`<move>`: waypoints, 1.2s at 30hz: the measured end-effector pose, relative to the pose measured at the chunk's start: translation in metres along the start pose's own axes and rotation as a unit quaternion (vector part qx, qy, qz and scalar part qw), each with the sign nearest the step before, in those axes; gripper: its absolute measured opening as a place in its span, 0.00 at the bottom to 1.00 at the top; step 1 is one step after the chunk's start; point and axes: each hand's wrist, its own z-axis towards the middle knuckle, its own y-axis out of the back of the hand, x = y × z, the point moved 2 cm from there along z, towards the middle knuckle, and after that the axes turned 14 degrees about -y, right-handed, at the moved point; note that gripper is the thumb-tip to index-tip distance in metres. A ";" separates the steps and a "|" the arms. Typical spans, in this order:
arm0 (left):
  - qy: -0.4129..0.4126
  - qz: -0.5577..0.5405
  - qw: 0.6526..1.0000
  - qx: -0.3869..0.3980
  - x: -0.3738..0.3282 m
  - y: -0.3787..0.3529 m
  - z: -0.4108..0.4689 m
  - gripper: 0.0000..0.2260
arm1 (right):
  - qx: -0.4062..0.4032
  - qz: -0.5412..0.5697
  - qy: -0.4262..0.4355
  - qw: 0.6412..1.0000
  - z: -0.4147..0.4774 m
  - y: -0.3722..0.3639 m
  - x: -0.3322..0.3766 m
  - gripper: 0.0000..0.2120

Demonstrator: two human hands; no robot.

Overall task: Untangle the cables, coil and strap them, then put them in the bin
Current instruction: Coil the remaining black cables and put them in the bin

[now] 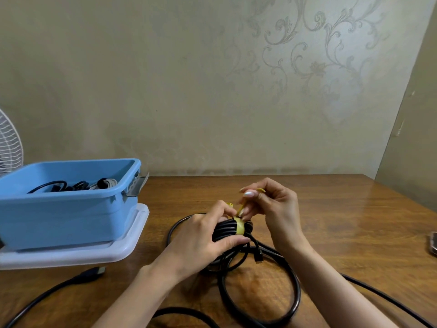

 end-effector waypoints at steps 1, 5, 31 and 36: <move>-0.002 0.004 1.000 0.007 0.000 0.000 0.001 0.21 | -0.006 -0.002 -0.001 1.000 0.001 0.001 -0.001 0.07; 0.008 0.038 0.999 -0.011 -0.001 -0.002 0.000 0.20 | -0.051 -0.116 0.094 0.987 -0.005 -0.002 0.002 0.10; 0.062 -0.026 0.998 0.003 0.009 0.003 -0.003 0.20 | -0.123 -0.415 0.398 0.809 -0.024 -0.018 0.009 0.06; 0.065 -0.022 0.997 0.019 0.008 0.002 -0.004 0.19 | -0.146 -0.365 0.314 0.864 -0.018 -0.012 0.007 0.07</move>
